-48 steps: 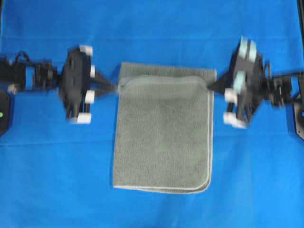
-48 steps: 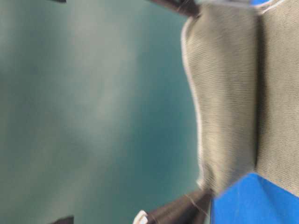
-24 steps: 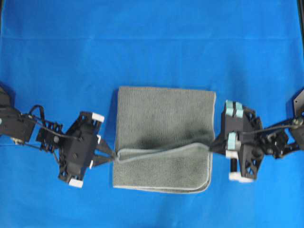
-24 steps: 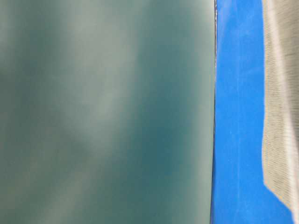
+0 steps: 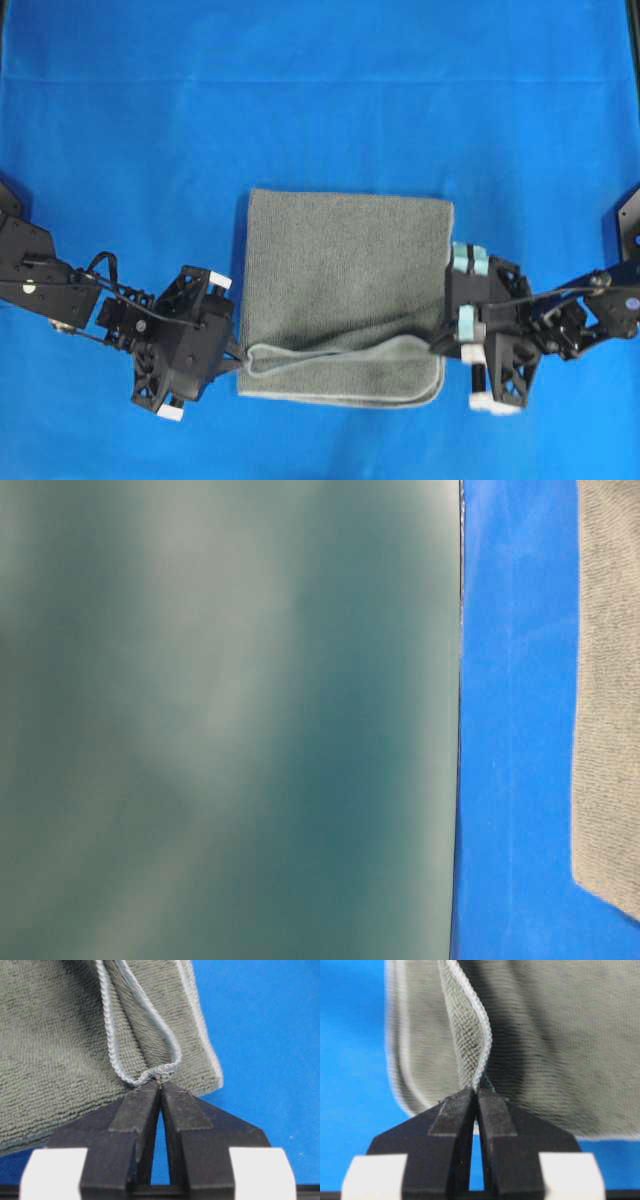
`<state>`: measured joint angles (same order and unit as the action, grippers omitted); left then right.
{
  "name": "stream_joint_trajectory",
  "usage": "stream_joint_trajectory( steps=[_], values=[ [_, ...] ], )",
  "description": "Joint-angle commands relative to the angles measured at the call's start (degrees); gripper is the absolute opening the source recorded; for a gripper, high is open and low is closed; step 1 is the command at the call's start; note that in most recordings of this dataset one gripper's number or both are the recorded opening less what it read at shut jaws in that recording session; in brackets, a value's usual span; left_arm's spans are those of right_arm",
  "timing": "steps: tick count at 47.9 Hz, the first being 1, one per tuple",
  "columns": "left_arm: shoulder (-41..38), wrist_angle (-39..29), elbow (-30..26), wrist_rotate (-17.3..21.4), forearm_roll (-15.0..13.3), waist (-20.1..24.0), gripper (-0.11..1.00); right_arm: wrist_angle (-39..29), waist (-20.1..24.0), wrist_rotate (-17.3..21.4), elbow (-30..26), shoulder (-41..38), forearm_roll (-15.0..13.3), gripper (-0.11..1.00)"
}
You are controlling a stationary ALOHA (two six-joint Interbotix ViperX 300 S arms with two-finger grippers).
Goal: Fold a large towel.
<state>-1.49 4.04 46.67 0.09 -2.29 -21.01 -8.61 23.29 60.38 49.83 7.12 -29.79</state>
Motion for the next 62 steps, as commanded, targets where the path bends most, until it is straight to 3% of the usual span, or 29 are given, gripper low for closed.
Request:
stream_joint_trajectory(
  steps=[1, 6, 10, 14, 17, 21, 30, 43, 49, 56, 62],
  values=[
    [0.7, 0.4, -1.4, -0.1, -0.1, -1.1, 0.02, 1.6, 1.6, 0.1, -1.5, 0.3, 0.1, 0.02],
    [0.7, 0.5, -2.0, -0.1, -0.1, -2.0, 0.10, 1.9, 2.7, 0.3, -2.1, -0.3, 0.3, 0.06],
    [0.7, 0.4, -2.3, -0.1, -0.1, -2.3, 0.26, 1.7, 2.8, 0.4, -2.7, -0.7, 0.4, 0.29],
    [1.1, 0.1, -2.2, 0.0, -0.1, -2.5, 0.51, 0.7, 2.9, 0.4, -2.9, -0.7, 0.4, 0.54],
    [1.7, -0.2, -2.3, 0.0, -0.1, -2.5, 0.63, -0.2, 3.0, 0.4, -3.1, -0.3, 0.3, 0.65],
    [3.9, -1.2, -2.5, 0.8, 0.1, -2.5, 0.71, -2.0, 3.1, 0.0, -3.7, 1.5, 0.1, 0.62],
    [12.7, -6.3, -2.3, 2.0, 0.5, -1.4, 0.68, -10.4, 3.6, -1.2, -6.2, 9.6, -2.1, 0.59],
    [29.7, -11.5, -0.2, 8.7, 0.5, 5.6, 0.67, -27.5, 3.6, -2.0, -8.7, 22.1, -13.5, 0.58],
    [39.5, -11.6, 2.5, 12.4, 0.5, 8.9, 0.67, -29.9, 3.6, -2.0, -7.7, 29.3, -16.8, 0.58],
    [49.7, -12.9, 5.8, 12.5, 0.5, 13.1, 0.67, -31.2, 3.6, -2.1, -5.4, 39.2, -20.0, 0.57],
    [58.0, -15.3, 9.5, 12.3, 0.6, 17.0, 0.67, -33.5, 3.6, -2.0, -1.8, 47.5, -24.7, 0.55]
  ],
)
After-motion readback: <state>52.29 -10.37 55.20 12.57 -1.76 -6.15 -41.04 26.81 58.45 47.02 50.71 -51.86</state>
